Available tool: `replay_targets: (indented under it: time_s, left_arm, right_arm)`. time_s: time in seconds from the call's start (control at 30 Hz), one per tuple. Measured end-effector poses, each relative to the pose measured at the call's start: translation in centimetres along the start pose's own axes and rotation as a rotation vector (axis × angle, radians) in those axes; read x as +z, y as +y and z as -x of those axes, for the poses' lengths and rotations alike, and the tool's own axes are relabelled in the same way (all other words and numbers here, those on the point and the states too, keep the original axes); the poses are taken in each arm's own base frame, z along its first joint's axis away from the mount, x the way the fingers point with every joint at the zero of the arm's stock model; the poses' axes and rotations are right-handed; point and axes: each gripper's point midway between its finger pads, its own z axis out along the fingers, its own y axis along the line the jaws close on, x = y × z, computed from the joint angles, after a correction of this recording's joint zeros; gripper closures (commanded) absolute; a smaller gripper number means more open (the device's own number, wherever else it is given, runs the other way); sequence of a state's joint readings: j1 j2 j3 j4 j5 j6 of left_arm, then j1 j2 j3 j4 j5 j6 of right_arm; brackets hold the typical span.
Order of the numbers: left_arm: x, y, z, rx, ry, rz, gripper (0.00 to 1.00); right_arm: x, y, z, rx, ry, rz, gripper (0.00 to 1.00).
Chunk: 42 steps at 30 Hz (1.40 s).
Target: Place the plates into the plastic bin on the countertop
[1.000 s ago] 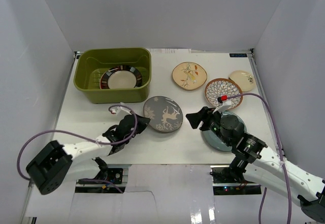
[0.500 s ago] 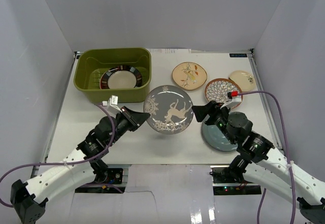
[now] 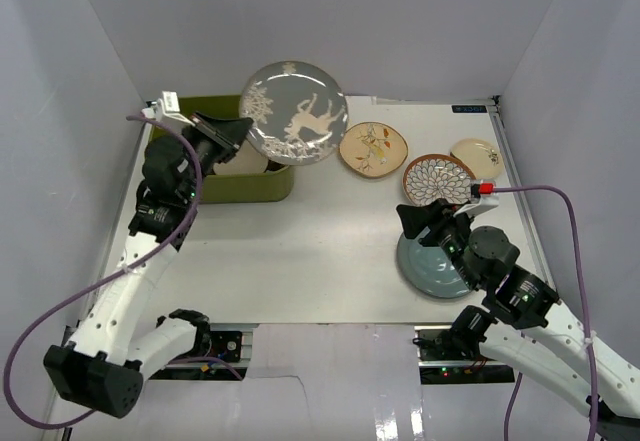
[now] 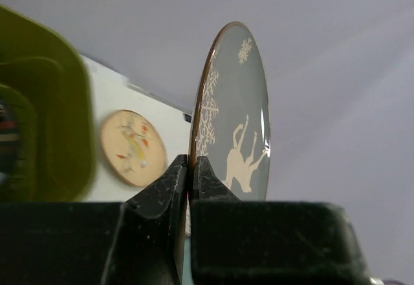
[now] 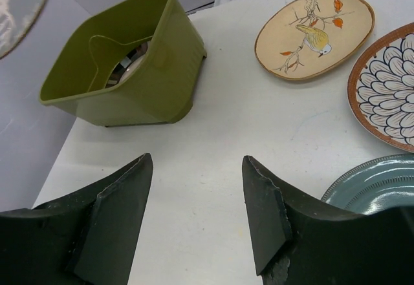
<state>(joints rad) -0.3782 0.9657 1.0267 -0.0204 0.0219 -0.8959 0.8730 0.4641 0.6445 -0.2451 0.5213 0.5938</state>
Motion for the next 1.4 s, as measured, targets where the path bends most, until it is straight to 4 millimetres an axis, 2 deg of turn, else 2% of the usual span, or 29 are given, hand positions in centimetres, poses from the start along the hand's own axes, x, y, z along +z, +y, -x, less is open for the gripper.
replay_targets:
  time_s: [0.13,0.27,0.37,0.43,0.6,0.93,1.13,1.23,1.27,1.3,1.37,1.4]
  left_arm:
    - [1.6,7.6,4.6,-0.046,-0.052,0.152,1.0]
    - [1.3,15.8,8.3,-0.158,-0.091,0.3,1.0]
    - [0.6,20.3,10.2,-0.219,-0.126,0.388,1.0]
    - [0.5,22.1,10.3,-0.239,-0.127,0.422,1.0]
    - [1.2,24.1,8.5,-0.276,-0.059,0.448,1.0]
    - [1.6,28.3,5.2,-0.307,0.026,0.523,1.0]
    - [1.8,31.0,3.6,-0.305,0.062,0.582,1.0]
    - [2.0,31.3,3.3,-0.275,0.072,0.593,1.0]
    - [2.1,31.3,3.2,-0.265,0.075,0.596,0.96]
    - [2.2,31.4,3.1,-0.251,0.078,0.6,0.86]
    - [2.2,31.5,3.1,-0.227,0.081,0.615,0.74]
    - [2.1,31.6,3.0,-0.217,0.088,0.62,0.59]
  right_arm:
    - [-0.2,-0.3,0.0,-0.005,0.001,-0.005,0.36]
    - [-0.2,-0.5,-0.4,-0.012,0.012,-0.012,0.36]
    - [0.0,-0.8,-1.0,-0.023,0.029,-0.024,0.36]
    - [0.3,-1.2,-1.9,-0.038,0.051,-0.038,0.36]
    - [0.9,-2.3,-3.9,-0.07,0.106,-0.075,0.36]
    - [1.5,-2.9,-6.2,-0.083,0.154,-0.083,0.36]
    - [1.6,-3.0,-6.5,-0.081,0.157,-0.08,0.36]
    - [1.7,-3.1,-6.8,-0.082,0.16,-0.083,0.36]
    - [1.8,-3.2,-7.0,-0.084,0.164,-0.085,0.36]
    - [1.8,-3.4,-7.3,-0.087,0.169,-0.089,0.36]
    - [2.0,-3.6,-7.8,-0.093,0.182,-0.098,0.36]
    - [2.1,-3.6,-8.0,-0.095,0.186,-0.101,0.36]
